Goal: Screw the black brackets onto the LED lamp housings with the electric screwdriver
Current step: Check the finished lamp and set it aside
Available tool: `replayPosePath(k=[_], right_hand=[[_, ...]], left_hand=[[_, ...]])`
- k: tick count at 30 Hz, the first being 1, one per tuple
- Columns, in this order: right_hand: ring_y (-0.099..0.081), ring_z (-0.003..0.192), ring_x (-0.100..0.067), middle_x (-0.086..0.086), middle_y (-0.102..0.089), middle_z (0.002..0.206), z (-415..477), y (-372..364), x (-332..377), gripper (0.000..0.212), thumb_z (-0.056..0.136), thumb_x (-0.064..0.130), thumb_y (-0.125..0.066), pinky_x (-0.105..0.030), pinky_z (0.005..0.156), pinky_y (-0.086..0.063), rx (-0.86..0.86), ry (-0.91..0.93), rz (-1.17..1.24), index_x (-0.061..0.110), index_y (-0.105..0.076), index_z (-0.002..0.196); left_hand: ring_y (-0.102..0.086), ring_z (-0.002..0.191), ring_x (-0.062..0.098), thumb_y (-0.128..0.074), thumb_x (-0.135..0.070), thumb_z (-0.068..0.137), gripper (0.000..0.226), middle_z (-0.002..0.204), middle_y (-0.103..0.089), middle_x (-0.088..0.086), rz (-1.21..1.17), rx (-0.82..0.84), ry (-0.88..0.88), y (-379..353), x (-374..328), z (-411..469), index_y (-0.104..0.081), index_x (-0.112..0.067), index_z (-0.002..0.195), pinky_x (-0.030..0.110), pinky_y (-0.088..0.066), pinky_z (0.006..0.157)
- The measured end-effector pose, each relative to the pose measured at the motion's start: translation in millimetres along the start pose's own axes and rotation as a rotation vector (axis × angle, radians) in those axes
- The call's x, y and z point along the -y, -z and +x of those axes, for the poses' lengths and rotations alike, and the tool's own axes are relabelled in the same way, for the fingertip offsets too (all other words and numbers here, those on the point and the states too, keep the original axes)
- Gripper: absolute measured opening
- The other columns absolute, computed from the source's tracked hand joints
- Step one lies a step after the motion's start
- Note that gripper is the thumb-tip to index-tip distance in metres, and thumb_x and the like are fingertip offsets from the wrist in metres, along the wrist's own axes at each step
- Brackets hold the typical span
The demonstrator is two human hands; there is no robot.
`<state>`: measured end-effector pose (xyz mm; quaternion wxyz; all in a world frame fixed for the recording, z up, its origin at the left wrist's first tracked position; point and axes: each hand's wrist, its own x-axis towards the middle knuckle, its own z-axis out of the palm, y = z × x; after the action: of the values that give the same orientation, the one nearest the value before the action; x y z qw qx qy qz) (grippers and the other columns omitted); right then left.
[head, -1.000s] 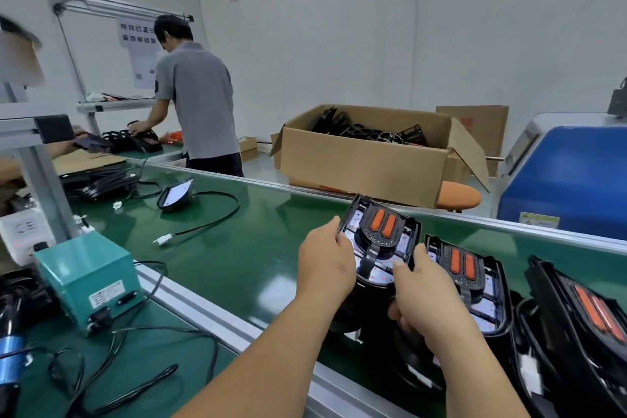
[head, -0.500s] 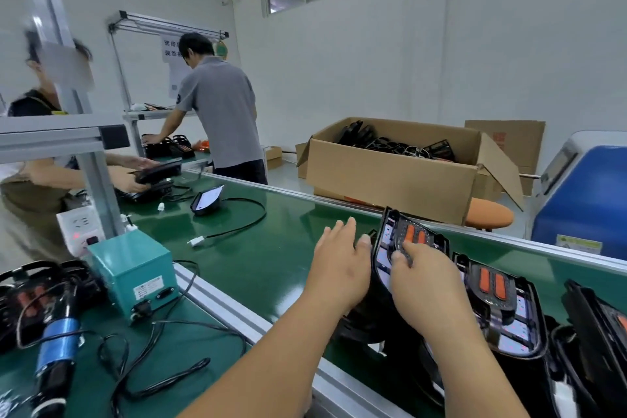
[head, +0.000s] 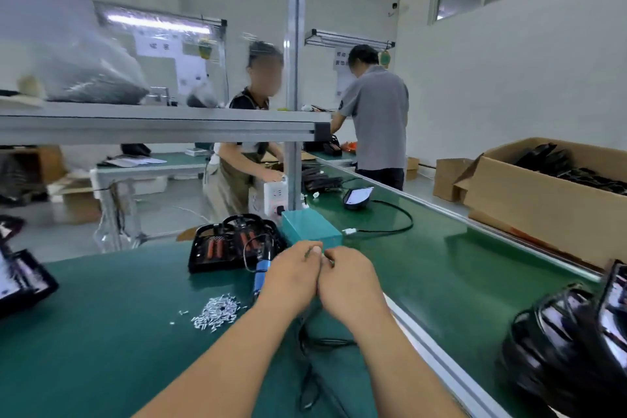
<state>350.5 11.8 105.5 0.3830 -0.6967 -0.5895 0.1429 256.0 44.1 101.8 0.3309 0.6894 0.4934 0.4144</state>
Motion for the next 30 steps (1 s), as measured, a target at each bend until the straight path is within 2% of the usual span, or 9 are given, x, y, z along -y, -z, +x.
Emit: replayPosePath(k=[3,7,11,17,20,23,25,28,30], right_hand=[[-0.05,0.071,-0.021,0.001,-0.054,0.075,1.2,-43.7,31.5,0.025,0.098,0.027,-0.042,-0.028,0.052,-0.031,0.124,0.104,0.012,0.021,-0.052,0.076],[-0.05,0.072,-0.019,0.003,-0.055,0.077,-3.8,-102.4,69.3,0.023,0.098,0.027,-0.041,-0.027,0.053,-0.032,0.254,0.182,0.07,0.019,-0.057,0.084],[-0.052,0.078,-0.023,-0.006,-0.063,0.091,-13.7,-159.1,100.9,0.023,0.098,0.025,-0.042,-0.029,0.056,-0.035,0.402,0.199,0.083,0.017,-0.058,0.085],[-0.061,0.112,-0.024,-0.005,-0.068,0.122,-29.9,-230.6,130.5,0.033,0.102,0.031,-0.042,-0.026,0.08,-0.041,0.548,0.265,0.08,0.02,-0.066,0.12],[-0.063,0.11,-0.018,0.002,-0.069,0.119,-37.0,-253.6,128.1,0.032,0.102,0.035,-0.041,-0.025,0.082,-0.046,0.56,0.309,0.101,0.027,-0.065,0.121],[-0.065,0.104,-0.013,0.007,-0.072,0.112,-38.9,-266.1,120.1,0.031,0.1,0.035,-0.042,-0.029,0.086,-0.051,0.499,0.333,0.148,0.029,-0.066,0.118],[-0.062,0.114,-0.011,0.007,-0.068,0.124,-38.1,-269.0,115.8,0.034,0.1,0.034,-0.047,-0.022,0.093,-0.046,0.466,0.346,0.155,0.028,-0.063,0.129],[-0.062,0.11,-0.006,0.007,-0.068,0.124,-36.6,-269.1,111.6,0.034,0.099,0.028,-0.052,-0.006,0.084,-0.038,0.43,0.354,0.199,0.024,-0.062,0.131],[-0.064,0.099,-0.006,0.006,-0.072,0.114,-35.3,-270.1,110.2,0.031,0.098,0.026,-0.054,-0.005,0.077,-0.037,0.414,0.345,0.234,0.023,-0.066,0.127]], left_hand=[[-0.058,0.115,0.02,-0.044,-0.014,0.103,0.029,0.122,-0.067,0.005,0.044,-0.109,0.049,44.4,31.8,-5.0,-0.068,-0.012,0.12,0.025,-0.041,0.097],[-0.061,0.104,0.02,-0.042,-0.014,0.103,0.032,0.102,-0.069,-0.003,0.023,-0.241,0.159,98.9,71.3,-19.8,-0.068,-0.03,0.093,0.029,-0.045,0.086],[-0.061,0.106,0.021,-0.041,-0.013,0.103,0.03,0.111,-0.07,0.001,-0.013,-0.367,0.281,142.3,113.7,-37.4,-0.071,-0.016,0.106,0.029,-0.047,0.088],[-0.063,0.105,0.021,-0.041,-0.013,0.103,0.03,0.109,-0.072,0.004,-0.035,-0.513,0.391,184.7,172.5,-63.2,-0.07,-0.015,0.109,0.033,-0.049,0.094],[-0.062,0.1,0.012,-0.045,-0.017,0.102,0.027,0.107,-0.071,-0.005,0.028,-0.551,0.411,193.4,195.1,-67.0,-0.069,-0.021,0.113,0.025,-0.046,0.085],[-0.061,0.1,0.009,-0.054,-0.026,0.099,0.027,0.1,-0.065,-0.015,0.033,-0.565,0.398,199.2,209.3,-57.6,-0.064,-0.024,0.123,0.023,-0.045,0.088],[-0.064,0.096,0.013,-0.058,-0.029,0.098,0.035,0.103,-0.065,-0.011,-0.121,-0.656,0.392,207.5,213.1,-47.8,-0.057,-0.02,0.132,0.03,-0.05,0.092],[-0.061,0.112,0.03,-0.051,-0.025,0.103,0.046,0.13,-0.056,0.01,-0.766,-0.774,0.397,233.2,220.5,-33.6,-0.038,-0.013,0.145,0.04,-0.051,0.091],[-0.058,0.115,0.034,-0.049,-0.033,0.103,0.051,0.134,-0.051,0.015,-1.126,-0.817,0.4,254.2,225.9,-27.8,-0.032,-0.014,0.147,0.039,-0.048,0.093]])
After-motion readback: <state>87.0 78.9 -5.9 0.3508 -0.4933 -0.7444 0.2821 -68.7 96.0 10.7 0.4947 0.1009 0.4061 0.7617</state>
